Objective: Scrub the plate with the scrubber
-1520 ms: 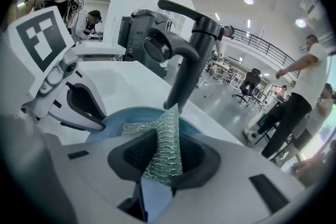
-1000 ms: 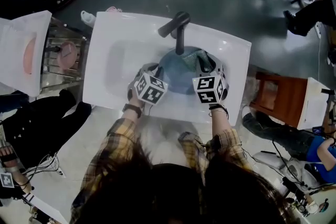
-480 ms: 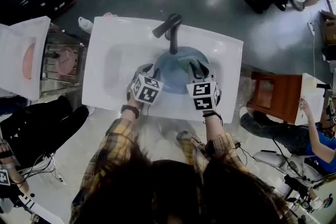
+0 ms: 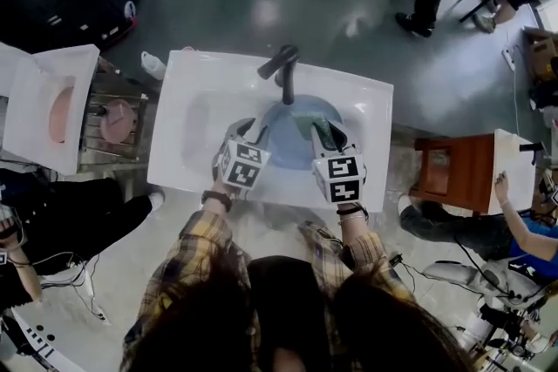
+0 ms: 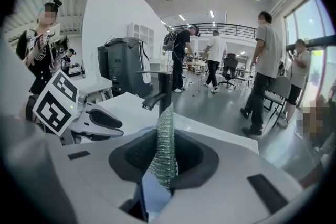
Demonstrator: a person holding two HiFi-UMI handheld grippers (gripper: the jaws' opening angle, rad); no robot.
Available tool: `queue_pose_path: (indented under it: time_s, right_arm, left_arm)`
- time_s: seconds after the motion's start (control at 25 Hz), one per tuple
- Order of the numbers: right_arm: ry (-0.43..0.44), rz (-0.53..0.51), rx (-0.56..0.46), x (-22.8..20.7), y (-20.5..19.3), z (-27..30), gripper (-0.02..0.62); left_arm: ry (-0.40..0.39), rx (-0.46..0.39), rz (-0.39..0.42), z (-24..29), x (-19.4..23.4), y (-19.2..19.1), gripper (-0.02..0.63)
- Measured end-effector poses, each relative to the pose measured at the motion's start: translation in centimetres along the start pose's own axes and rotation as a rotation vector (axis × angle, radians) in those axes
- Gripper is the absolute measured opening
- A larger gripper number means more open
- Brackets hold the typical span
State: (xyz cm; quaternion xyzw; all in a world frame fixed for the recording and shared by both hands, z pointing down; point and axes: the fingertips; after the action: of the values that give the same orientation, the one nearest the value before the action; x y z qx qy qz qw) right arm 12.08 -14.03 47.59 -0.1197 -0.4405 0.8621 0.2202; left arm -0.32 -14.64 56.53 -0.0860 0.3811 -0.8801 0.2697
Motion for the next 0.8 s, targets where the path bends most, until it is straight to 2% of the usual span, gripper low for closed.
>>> queue_pose_path:
  time_s: [0.24, 0.4, 0.68, 0.8]
  right_arm:
    - [0.000, -0.007, -0.085, 0.2, 3.5, -2.8, 0.100]
    - [0.006, -0.031, -0.157, 0.3, 6.7, -4.7, 0.101]
    - [0.051, -0.056, -0.303, 1.0, 12.3, -7.0, 0.100]
    - [0.073, -0.079, -0.362, 1.8, 14.4, -7.7, 0.100]
  left_arm:
    - [0.020, -0.108, 0.003, -2.8, 0.4, 4.1, 0.123]
    - [0.050, -0.223, 0.019, -5.6, 0.8, 8.0, 0.123]
    - [0.015, -0.428, -0.025, -11.2, 0.7, 15.0, 0.115]
    - [0.026, -0.516, -0.031, -13.9, 1.1, 17.5, 0.097]
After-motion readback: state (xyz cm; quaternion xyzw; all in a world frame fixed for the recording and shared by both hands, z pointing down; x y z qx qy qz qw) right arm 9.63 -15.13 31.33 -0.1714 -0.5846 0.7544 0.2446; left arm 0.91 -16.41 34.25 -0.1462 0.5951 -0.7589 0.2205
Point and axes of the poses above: the fingertips, and each gripper's own axes: z forward along the fingers, x to its left, y out of its top, and after that the axes turned 6 degrees about y, right-handed
